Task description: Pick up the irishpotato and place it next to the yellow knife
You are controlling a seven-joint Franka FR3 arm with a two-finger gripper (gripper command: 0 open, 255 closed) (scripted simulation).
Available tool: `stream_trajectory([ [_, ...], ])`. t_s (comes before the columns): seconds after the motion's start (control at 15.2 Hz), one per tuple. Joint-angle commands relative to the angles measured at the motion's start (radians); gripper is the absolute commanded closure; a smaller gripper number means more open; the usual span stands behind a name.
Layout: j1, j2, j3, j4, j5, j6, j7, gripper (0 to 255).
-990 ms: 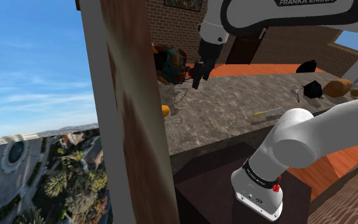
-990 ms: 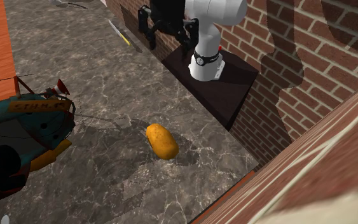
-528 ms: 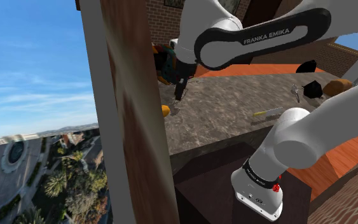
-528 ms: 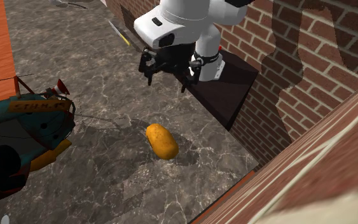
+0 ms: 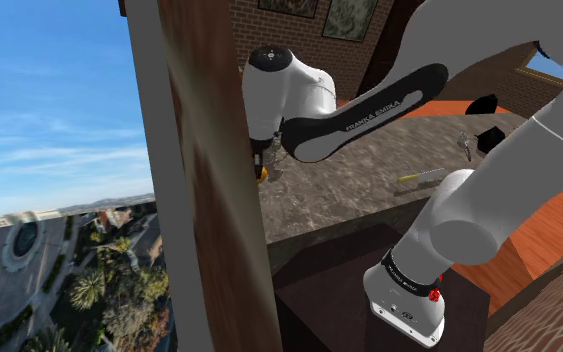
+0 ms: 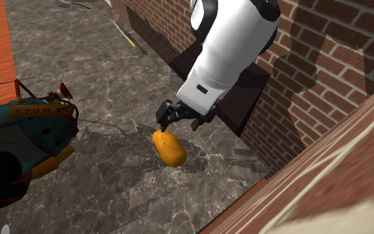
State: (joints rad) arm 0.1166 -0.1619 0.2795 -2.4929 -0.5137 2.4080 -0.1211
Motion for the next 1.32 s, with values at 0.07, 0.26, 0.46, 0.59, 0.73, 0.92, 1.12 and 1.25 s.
stream_trajectory([
  [0.07,-0.013,0.118,0.034,0.025,-0.216,0.083,0.071,0],
  [0.26,-0.012,0.204,0.040,0.054,-0.378,0.116,0.139,0],
  [0.46,-0.018,0.246,0.026,0.067,-0.430,0.135,0.174,0],
  [0.59,-0.021,0.275,0.016,0.077,-0.465,0.147,0.197,0],
  [0.73,-0.024,0.297,0.008,0.085,-0.493,0.156,0.215,0],
  [0.92,-0.024,0.297,0.008,0.085,-0.493,0.156,0.215,0],
  [1.12,-0.024,0.297,0.008,0.085,-0.493,0.156,0.215,0],
  [1.25,-0.024,0.297,0.008,0.085,-0.493,0.156,0.215,255],
])
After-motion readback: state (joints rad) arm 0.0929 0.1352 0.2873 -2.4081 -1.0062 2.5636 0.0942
